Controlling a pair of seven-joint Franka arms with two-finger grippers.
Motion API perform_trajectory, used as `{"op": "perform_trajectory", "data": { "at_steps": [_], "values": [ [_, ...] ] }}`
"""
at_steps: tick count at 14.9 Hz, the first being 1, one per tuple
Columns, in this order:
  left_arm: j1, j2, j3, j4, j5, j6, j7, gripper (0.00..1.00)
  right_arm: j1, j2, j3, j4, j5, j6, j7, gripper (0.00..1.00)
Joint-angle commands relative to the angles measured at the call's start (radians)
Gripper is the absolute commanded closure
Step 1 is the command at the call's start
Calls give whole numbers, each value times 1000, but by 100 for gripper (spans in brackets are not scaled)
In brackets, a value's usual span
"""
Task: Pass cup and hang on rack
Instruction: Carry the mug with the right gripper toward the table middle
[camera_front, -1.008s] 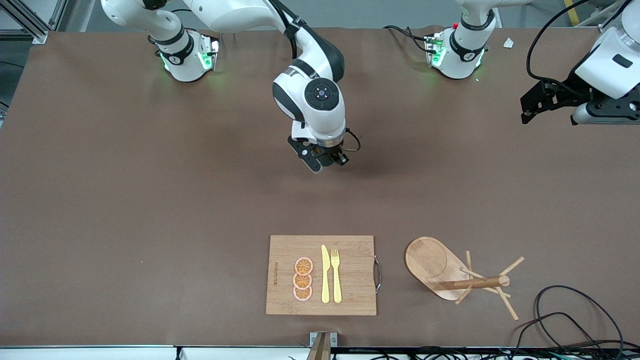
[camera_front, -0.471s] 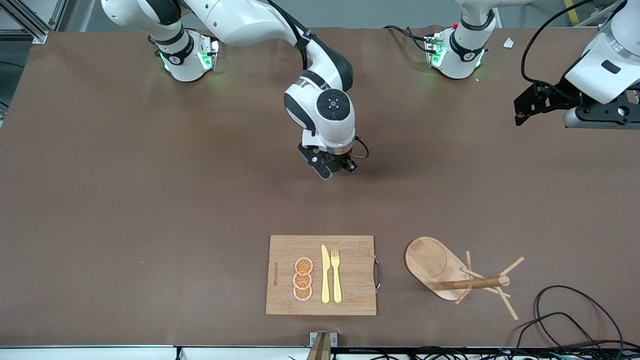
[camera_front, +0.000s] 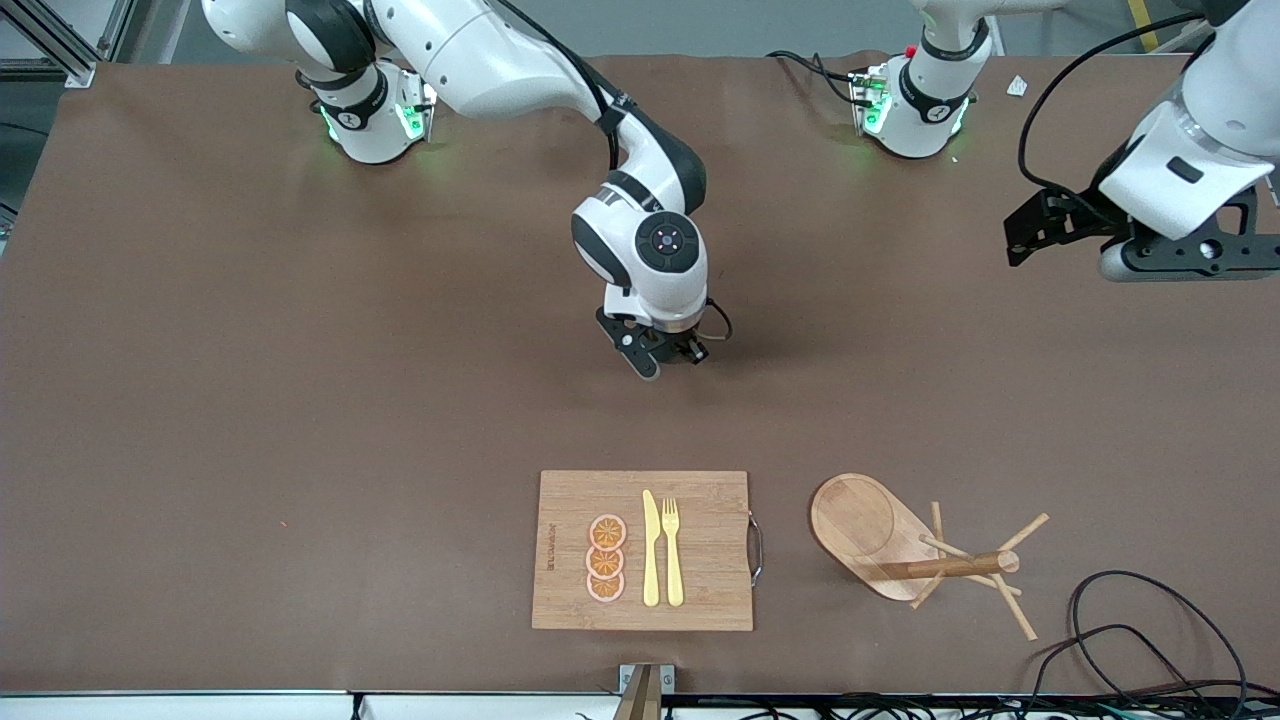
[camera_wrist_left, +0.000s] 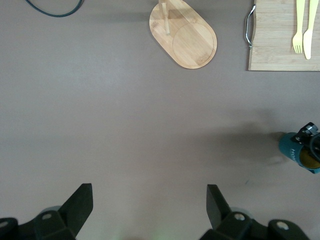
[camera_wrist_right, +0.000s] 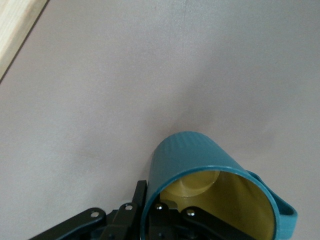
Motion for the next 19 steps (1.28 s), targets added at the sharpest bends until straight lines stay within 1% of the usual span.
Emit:
{"op": "perform_trajectory", "data": {
  "at_steps": [1,7,8,9,10,11,12,13,19],
  "values": [
    [-7,6,-3,10,-3,2,-23,0,-5,24,3,32,12,14,2,100],
    [-6,6,-3,10,-1,2,-20,0,2,37,3,32,12,25,4,99],
    [-6,6,-3,10,-4,2,-19,0,0,37,3,31,14,34,5,96],
    [-6,6,-3,10,-4,2,-19,0,2,37,3,28,14,36,1,81],
    [-6,6,-3,10,-4,2,-19,0,-3,36,4,27,16,34,-4,59],
    [-6,6,-4,10,-4,2,-19,0,-3,34,4,27,16,34,-2,33],
    [-6,6,-3,10,-3,2,-19,0,5,33,3,27,14,36,-1,15],
    [-6,7,-4,10,-4,2,-19,0,9,30,3,29,14,36,5,0],
    [-7,10,-10,21,-6,2,-13,0,26,-59,14,34,25,24,15,0]
  ]
}}
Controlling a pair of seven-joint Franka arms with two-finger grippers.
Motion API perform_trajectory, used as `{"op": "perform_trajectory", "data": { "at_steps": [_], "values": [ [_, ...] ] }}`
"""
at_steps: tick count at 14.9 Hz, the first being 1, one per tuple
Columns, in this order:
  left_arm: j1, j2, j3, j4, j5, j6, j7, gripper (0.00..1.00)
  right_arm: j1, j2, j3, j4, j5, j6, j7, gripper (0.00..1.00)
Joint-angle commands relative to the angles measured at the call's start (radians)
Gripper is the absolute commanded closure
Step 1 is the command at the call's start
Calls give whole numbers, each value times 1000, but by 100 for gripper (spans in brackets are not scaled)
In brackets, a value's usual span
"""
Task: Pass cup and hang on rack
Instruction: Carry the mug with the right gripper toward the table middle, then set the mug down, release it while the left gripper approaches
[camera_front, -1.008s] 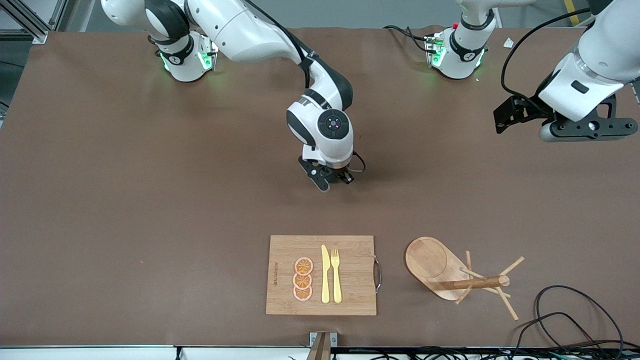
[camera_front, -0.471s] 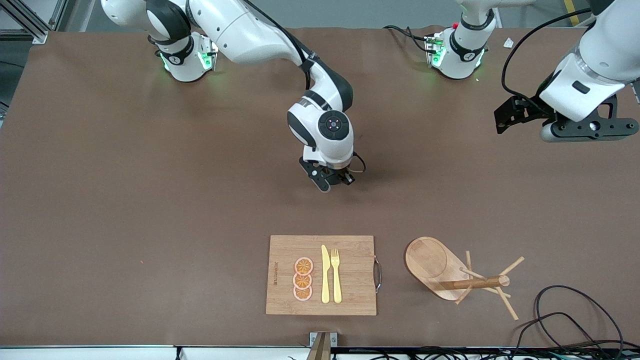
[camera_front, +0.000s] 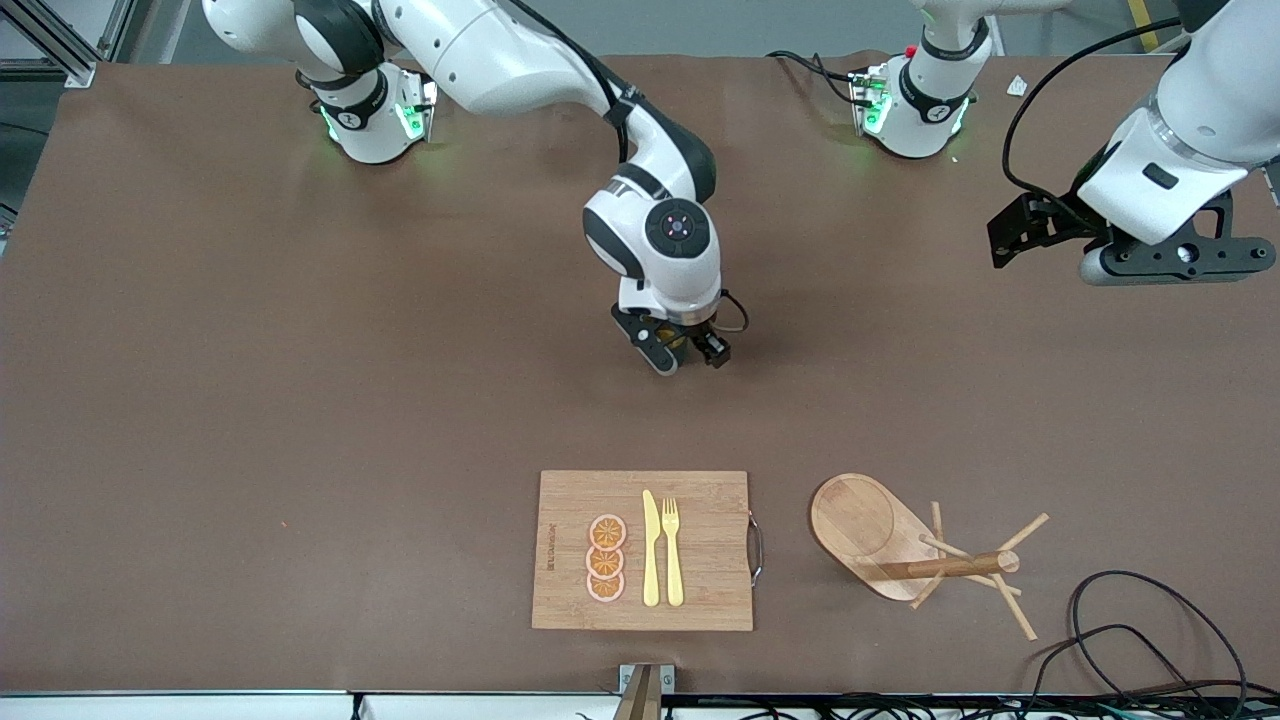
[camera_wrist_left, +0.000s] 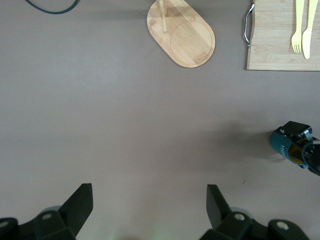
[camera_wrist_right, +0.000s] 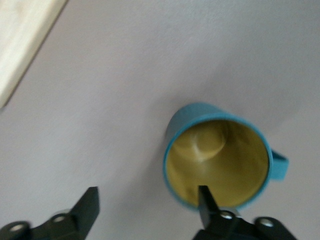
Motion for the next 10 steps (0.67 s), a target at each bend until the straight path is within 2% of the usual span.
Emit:
{"op": "perform_trajectory", "data": {
  "at_steps": [1,3,5,8,10],
  "values": [
    [2,6,-16,28,-6,2,-4,0,3,-78,4,-19,18,-15,7,0],
    [1,9,-33,30,-4,2,-7,0,-10,-132,-2,-28,7,-83,-31,0],
    [1,13,-62,30,-1,3,-12,0,-26,-202,-21,-78,-26,-185,-272,0],
    [-27,27,-102,29,20,20,-68,0,-95,-369,-47,-273,-97,-184,-544,0],
    [-100,38,-114,28,71,48,-183,0,-161,-524,-47,-454,-151,-183,-764,0]
  ]
}}
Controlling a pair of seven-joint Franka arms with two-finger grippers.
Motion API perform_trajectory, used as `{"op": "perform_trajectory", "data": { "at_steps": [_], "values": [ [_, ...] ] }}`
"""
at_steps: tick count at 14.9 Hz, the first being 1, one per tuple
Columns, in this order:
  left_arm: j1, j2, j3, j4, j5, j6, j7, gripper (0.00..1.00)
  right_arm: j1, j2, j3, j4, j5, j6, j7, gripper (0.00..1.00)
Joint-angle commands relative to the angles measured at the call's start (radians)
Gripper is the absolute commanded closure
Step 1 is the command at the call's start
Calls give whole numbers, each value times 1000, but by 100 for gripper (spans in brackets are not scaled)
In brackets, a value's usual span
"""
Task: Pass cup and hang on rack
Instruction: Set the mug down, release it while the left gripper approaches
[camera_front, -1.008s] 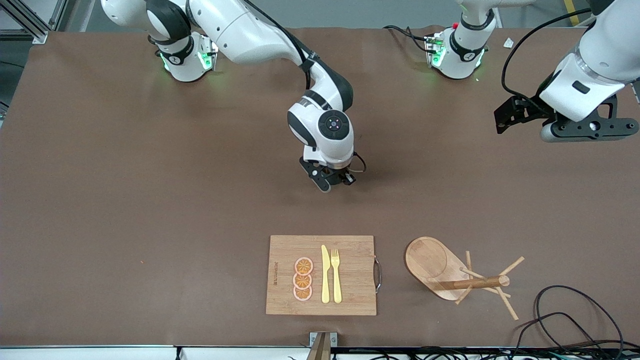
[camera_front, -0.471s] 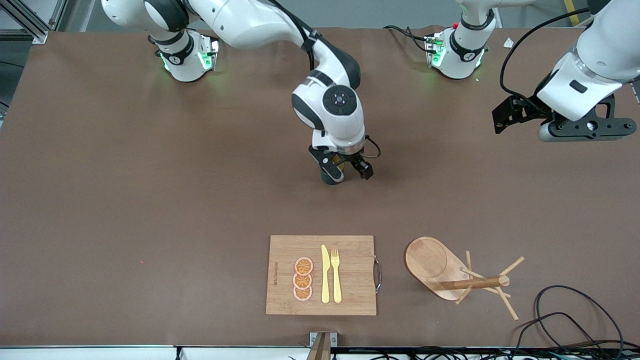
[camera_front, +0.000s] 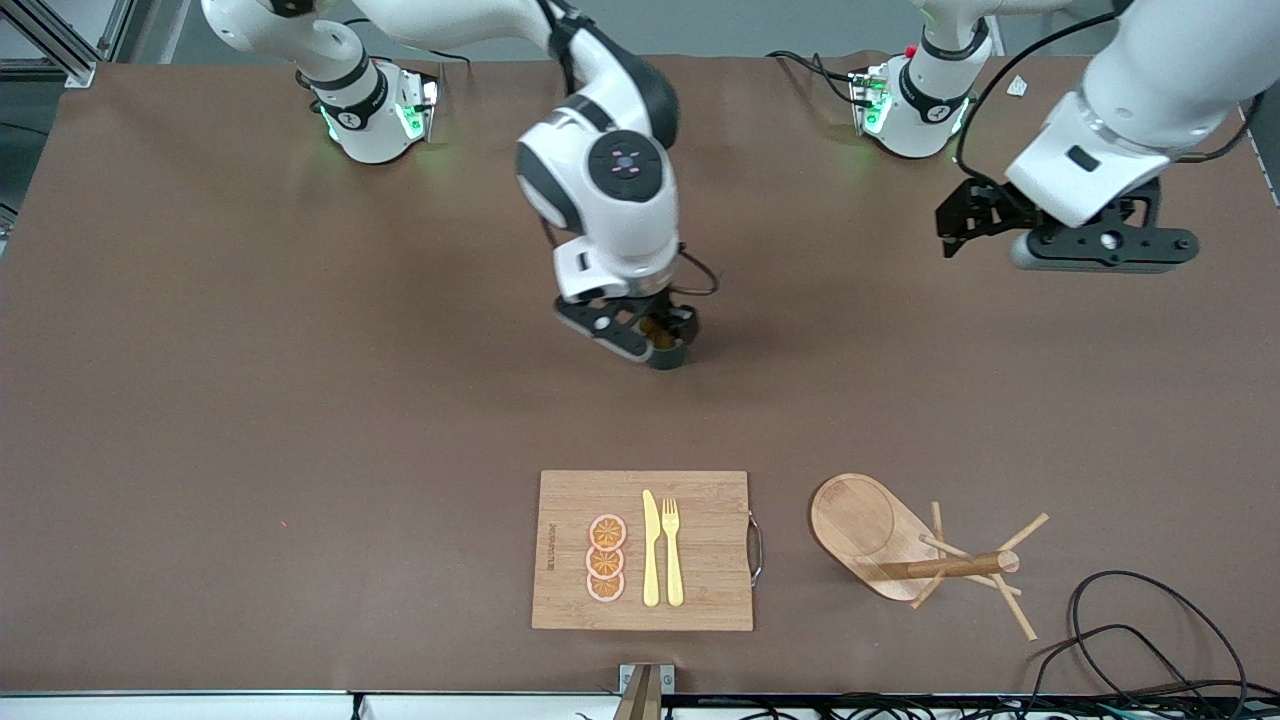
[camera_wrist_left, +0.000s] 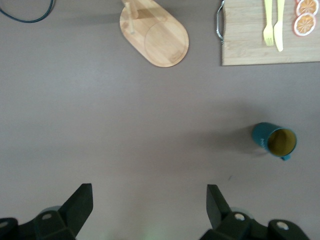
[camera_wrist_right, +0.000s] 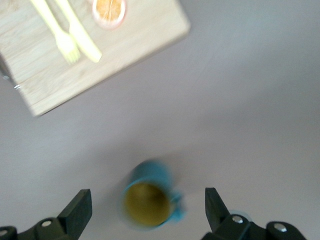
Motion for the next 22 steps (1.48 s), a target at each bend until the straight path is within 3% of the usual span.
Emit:
{"op": "perform_trajectory", "data": {
  "at_steps": [1,6,8,10,16,19,22],
  "values": [
    [-105,35,-16,19,73,34,-155,0,-96,-299,13,-359,-50,24,-265,0],
    [-305,127,-16,16,155,123,-461,0,-214,-707,13,-735,-94,9,-560,0],
    [-397,184,-16,15,223,156,-615,0,-262,-801,13,-797,-123,-23,-615,0],
    [-487,243,-16,15,303,179,-786,0,-326,-827,12,-797,-130,-52,-717,0],
    [-691,406,-16,7,507,243,-1302,0,-648,-843,6,-771,-128,-51,-1090,0],
    [-754,474,-16,7,604,259,-1462,0,-705,-841,6,-763,-128,-45,-1158,0],
    [-803,538,-16,-17,700,260,-1600,0,-713,-766,6,-668,-116,-54,-1155,0]
  ]
}}
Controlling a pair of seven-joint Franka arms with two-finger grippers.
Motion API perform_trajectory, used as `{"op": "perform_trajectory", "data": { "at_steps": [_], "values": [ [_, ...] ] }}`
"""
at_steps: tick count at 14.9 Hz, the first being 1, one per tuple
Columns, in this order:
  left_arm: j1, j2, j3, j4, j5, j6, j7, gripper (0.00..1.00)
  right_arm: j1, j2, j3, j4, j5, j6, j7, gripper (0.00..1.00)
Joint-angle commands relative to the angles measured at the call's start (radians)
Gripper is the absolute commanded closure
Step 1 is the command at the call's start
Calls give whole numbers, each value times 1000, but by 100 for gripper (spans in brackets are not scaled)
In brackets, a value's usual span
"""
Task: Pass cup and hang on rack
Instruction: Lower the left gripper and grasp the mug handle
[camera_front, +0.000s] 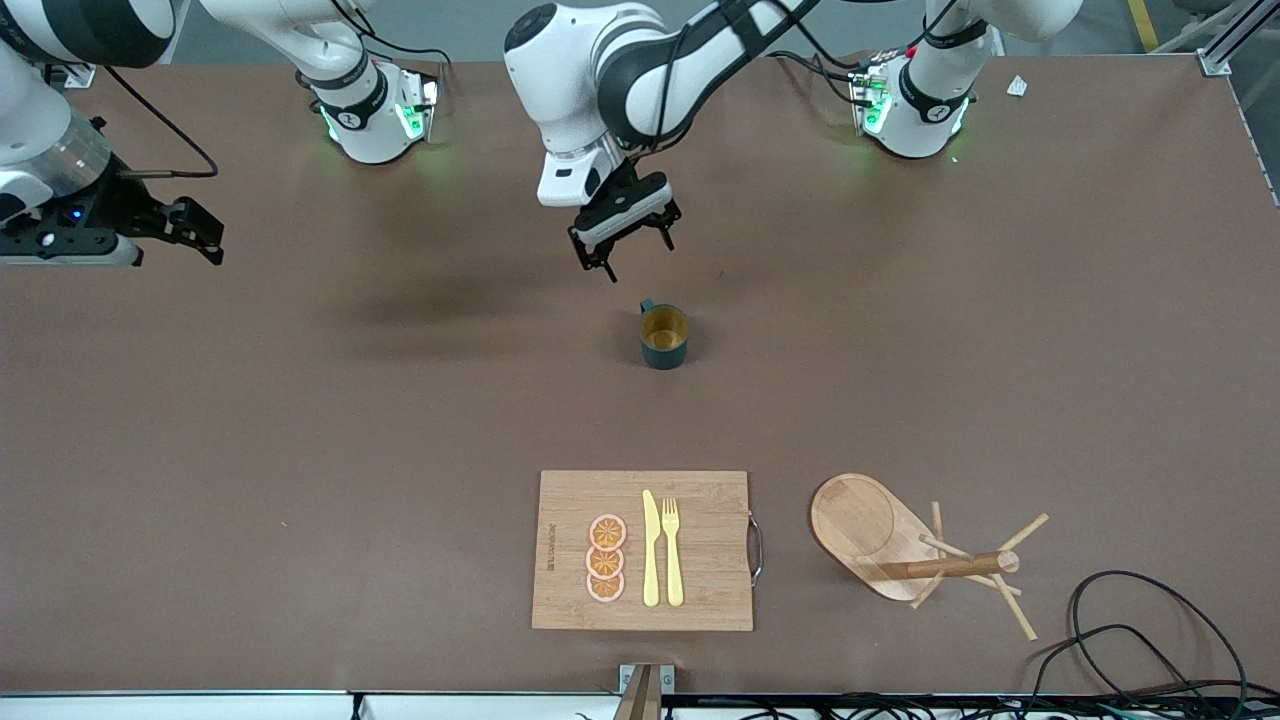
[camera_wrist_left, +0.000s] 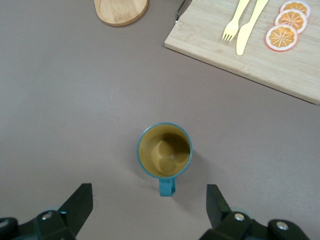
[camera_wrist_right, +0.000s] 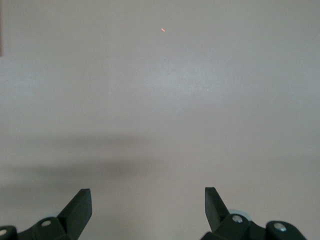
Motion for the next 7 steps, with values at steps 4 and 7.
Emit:
{"op": "perform_trajectory", "data": {
  "at_steps": [4,7],
  "values": [
    [-72,125,2,-7,224,8,-293,1,-25,141,17,204,21,-51,-6,0],
    [-75,165,2,-5,276,6,-327,5,-69,201,17,299,28,-71,-87,0]
  ]
}}
